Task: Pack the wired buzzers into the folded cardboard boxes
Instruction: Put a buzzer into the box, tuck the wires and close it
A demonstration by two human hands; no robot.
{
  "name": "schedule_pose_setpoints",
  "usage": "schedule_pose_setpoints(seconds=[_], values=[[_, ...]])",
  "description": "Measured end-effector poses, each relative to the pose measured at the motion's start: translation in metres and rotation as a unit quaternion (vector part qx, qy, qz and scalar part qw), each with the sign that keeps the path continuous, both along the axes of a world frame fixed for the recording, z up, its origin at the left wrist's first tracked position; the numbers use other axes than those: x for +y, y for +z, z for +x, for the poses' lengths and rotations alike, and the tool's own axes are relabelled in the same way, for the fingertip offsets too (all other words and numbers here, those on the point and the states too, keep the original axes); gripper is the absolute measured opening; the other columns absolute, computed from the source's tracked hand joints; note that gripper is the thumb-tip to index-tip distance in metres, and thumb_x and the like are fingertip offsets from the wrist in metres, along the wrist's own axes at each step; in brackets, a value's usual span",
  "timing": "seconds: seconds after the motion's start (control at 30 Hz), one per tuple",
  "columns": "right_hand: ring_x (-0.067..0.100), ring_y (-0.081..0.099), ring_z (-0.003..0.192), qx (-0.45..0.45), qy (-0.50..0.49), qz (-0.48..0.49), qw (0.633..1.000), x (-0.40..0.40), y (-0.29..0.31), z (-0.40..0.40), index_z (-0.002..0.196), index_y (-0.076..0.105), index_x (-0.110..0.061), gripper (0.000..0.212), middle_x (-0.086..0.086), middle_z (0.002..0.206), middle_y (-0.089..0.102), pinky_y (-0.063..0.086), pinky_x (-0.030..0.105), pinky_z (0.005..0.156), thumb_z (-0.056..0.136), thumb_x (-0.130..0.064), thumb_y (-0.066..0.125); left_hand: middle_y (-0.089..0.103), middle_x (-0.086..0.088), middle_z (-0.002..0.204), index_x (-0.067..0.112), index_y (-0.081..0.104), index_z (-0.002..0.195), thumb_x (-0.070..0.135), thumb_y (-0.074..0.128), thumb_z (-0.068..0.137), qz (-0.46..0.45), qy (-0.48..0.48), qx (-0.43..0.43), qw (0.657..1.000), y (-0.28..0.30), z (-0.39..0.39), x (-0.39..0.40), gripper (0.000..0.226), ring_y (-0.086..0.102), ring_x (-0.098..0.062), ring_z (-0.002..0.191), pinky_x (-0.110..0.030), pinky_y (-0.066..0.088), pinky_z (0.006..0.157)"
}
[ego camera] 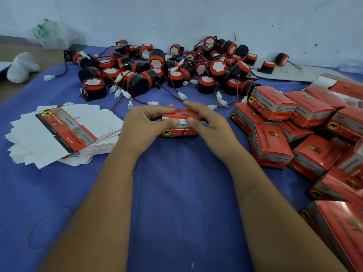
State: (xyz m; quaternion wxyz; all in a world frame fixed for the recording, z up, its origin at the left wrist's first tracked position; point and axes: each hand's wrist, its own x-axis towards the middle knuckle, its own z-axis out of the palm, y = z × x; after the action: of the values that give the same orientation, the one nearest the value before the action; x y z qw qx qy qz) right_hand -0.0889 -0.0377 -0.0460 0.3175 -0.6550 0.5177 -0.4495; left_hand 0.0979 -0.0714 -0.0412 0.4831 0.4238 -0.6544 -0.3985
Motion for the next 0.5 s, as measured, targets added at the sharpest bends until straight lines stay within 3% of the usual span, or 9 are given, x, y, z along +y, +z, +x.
schedule_pose_setpoints(seconds=[0.27, 0.4, 0.5], values=[[0.003, 0.057, 0.106, 0.042, -0.054, -0.021, 0.997, 0.0016, 0.0037, 0.0016, 0.121, 0.062, -0.036, 0.025, -0.015, 0.118, 0.06, 0.052, 0.028, 0.091, 0.097, -0.036, 0.057, 0.074, 0.006, 0.098, 0.022, 0.075, 0.096, 0.013, 0.079, 0.079, 0.008, -0.019, 0.051, 0.998, 0.0005, -0.0034, 0.0, 0.02, 0.071, -0.007, 0.093, -0.017, 0.055, 0.075], [0.002, 0.057, 0.107, 0.058, -0.073, -0.057, 0.994, 0.0031, 0.0074, 0.0025, 0.115, 0.068, -0.03, 0.022, -0.025, 0.105, 0.06, 0.051, 0.03, 0.093, 0.097, -0.035, 0.057, 0.072, 0.003, 0.101, 0.02, 0.074, 0.097, 0.013, 0.077, 0.081, 0.001, -0.019, 0.052, 0.998, 0.0005, -0.0053, 0.001, 0.018, 0.07, -0.009, 0.095, -0.02, 0.056, 0.078], [0.011, 0.052, 0.112, 0.113, -0.103, -0.119, 0.981, 0.0011, 0.0067, 0.0044, 0.112, 0.072, -0.02, 0.022, -0.014, 0.107, 0.058, 0.043, 0.024, 0.098, 0.093, -0.027, 0.065, 0.071, 0.003, 0.111, 0.022, 0.072, 0.098, 0.008, 0.074, 0.084, -0.004, -0.031, 0.037, 0.999, -0.0005, -0.0049, 0.0016, 0.02, 0.067, -0.005, 0.102, -0.02, 0.055, 0.085]])
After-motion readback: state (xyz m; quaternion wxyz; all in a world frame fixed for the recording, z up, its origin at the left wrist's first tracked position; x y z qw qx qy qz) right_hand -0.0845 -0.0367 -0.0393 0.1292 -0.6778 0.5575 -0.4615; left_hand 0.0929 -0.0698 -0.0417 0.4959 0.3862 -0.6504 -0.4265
